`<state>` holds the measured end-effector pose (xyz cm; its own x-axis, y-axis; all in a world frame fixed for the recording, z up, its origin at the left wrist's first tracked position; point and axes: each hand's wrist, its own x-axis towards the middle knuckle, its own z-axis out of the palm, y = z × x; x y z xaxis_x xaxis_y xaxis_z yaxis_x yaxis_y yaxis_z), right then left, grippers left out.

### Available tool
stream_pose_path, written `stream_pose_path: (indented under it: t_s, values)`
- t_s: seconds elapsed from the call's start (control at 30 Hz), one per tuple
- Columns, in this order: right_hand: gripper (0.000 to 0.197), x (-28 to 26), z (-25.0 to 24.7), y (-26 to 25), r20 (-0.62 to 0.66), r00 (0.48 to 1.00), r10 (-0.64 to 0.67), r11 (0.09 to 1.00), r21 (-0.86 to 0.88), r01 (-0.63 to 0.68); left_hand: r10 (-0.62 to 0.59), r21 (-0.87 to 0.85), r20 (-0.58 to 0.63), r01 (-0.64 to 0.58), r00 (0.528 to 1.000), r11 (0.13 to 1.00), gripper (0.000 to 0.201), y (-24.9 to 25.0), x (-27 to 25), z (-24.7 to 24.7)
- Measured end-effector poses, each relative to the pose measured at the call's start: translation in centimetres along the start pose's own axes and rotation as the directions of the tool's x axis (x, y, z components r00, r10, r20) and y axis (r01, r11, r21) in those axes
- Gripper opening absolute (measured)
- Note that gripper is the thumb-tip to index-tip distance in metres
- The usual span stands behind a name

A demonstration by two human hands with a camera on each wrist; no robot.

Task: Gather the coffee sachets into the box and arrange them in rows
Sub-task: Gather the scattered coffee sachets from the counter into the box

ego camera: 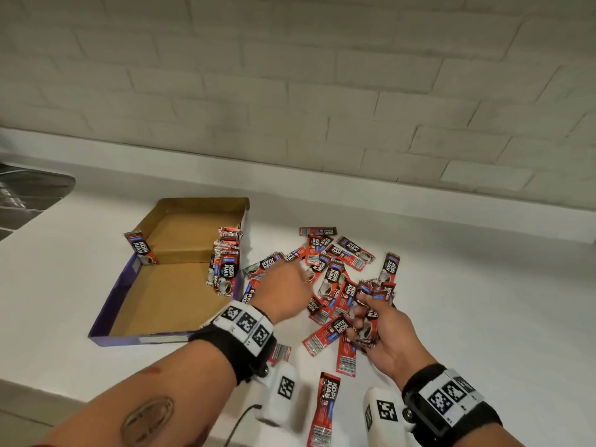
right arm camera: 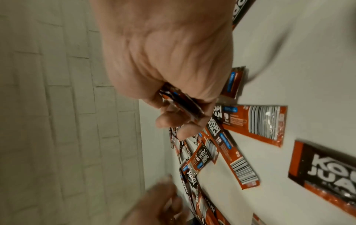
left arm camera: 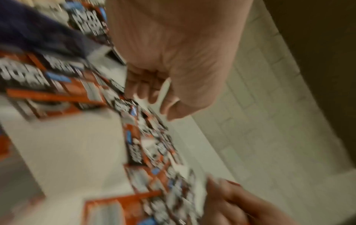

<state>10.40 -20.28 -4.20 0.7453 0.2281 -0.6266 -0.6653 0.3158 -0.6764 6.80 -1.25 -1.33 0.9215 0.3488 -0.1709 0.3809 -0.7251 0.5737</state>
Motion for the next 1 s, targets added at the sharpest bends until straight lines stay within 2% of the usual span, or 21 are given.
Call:
stream_pose_path:
  t_s: [0.07,0.13,0.23,0.33,0.47,0.57,0.67,0.73,0.8,0.87,0.93,1.0]
  values:
    - [0.012,0.1,-0.7,0.1,-0.005,1.0,-0.001,0.999,-0.04,0.001,-0.147,0.209,0.026,0.138,0.989,0.968,0.029,-2.1,0.9,-0.8]
    - [0.011,0.1,-1.0,0.1,0.001,1.0,0.004,0.999,-0.054,-0.004,-0.233,0.339,0.039,0.206,0.972,0.918,0.037,-3.4,1.2,-0.7]
    - [0.011,0.0,-1.2,0.1,0.003,1.0,0.021,0.997,-0.069,-0.021,-0.256,0.483,0.027,0.212,0.966,0.849,0.04,-3.8,1.5,0.5]
    - [0.012,0.1,-1.3,0.0,0.007,1.0,0.027,0.995,-0.093,-0.026,-0.222,0.515,0.018,0.182,0.975,0.838,0.035,-3.7,1.8,1.2]
    - [0.011,0.0,-1.3,-0.3,0.003,1.0,0.029,0.994,-0.108,-0.028,-0.172,0.373,-0.011,0.164,0.985,0.913,0.022,-4.1,1.6,1.5]
    - [0.011,0.0,-1.2,-0.4,0.011,1.0,0.023,0.992,-0.125,-0.021,-0.196,0.274,0.046,0.176,0.98,0.945,0.014,-4.3,1.4,1.4]
    - [0.014,0.1,-0.9,-0.4,0.037,0.999,0.028,0.991,-0.129,-0.023,-0.205,0.17,0.064,0.192,0.977,0.967,0.017,-3.7,1.1,1.0]
    - [0.022,0.2,-0.6,-0.3,0.053,0.998,0.029,0.992,-0.124,-0.022,-0.191,0.026,0.064,0.19,0.979,0.981,0.022,-2.7,0.8,0.6]
    - [0.03,0.3,-0.1,-0.1,0.071,0.997,0.009,0.991,-0.137,0.001,-0.163,-0.195,0.08,0.176,0.983,0.965,0.026,-0.8,0.1,0.1]
    - [0.041,0.5,0.5,0.1,0.107,0.994,-0.001,0.988,-0.154,0.018,-0.076,-0.367,0.066,0.095,0.995,0.925,0.028,1.5,-0.5,0.1]
    - [0.055,0.2,1.2,0.2,0.183,0.982,0.044,0.993,-0.116,-0.023,0.056,-0.351,0.005,-0.051,0.998,0.935,0.033,3.4,-1.0,0.8]
    - [0.059,-0.8,1.9,0.1,0.302,0.947,0.105,0.993,0.017,-0.115,0.14,-0.284,-0.035,-0.144,0.989,0.948,0.037,4.7,-1.5,1.9]
